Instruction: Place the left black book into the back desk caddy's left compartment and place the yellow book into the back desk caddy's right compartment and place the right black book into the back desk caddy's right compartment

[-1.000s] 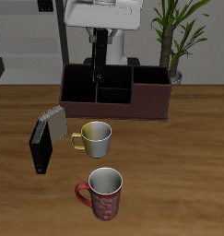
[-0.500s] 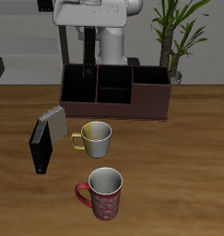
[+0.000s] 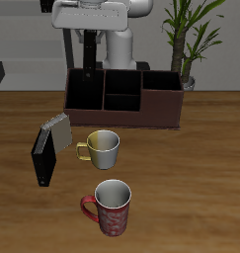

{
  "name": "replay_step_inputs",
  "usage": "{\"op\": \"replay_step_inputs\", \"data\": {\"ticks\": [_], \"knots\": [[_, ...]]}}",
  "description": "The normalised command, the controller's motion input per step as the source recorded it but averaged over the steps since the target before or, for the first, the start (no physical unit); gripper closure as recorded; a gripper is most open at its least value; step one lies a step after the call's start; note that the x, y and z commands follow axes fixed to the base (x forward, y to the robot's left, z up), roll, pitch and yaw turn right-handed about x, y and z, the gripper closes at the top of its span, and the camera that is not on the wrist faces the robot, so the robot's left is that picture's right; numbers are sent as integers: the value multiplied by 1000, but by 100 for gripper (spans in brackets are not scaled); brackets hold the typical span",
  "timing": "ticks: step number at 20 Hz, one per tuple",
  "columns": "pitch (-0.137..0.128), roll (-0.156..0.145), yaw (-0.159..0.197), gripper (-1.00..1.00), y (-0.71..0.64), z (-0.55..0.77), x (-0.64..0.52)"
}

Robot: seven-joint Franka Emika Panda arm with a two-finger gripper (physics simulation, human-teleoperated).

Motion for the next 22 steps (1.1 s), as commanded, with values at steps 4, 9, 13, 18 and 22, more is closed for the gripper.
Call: {"op": "replay_step_inputs", "data": {"ticks": [4,9,13,18,22], "knots": [[10,-10,-60,100,18,-61,-270],[15,22,-48,100,-101,-65,-308],[24,-7,-30,100,-253,-62,-209],[7,-16,-17,100,-213,-96,-294],[4,-22,-45,100,-131,-77,-180]]}}
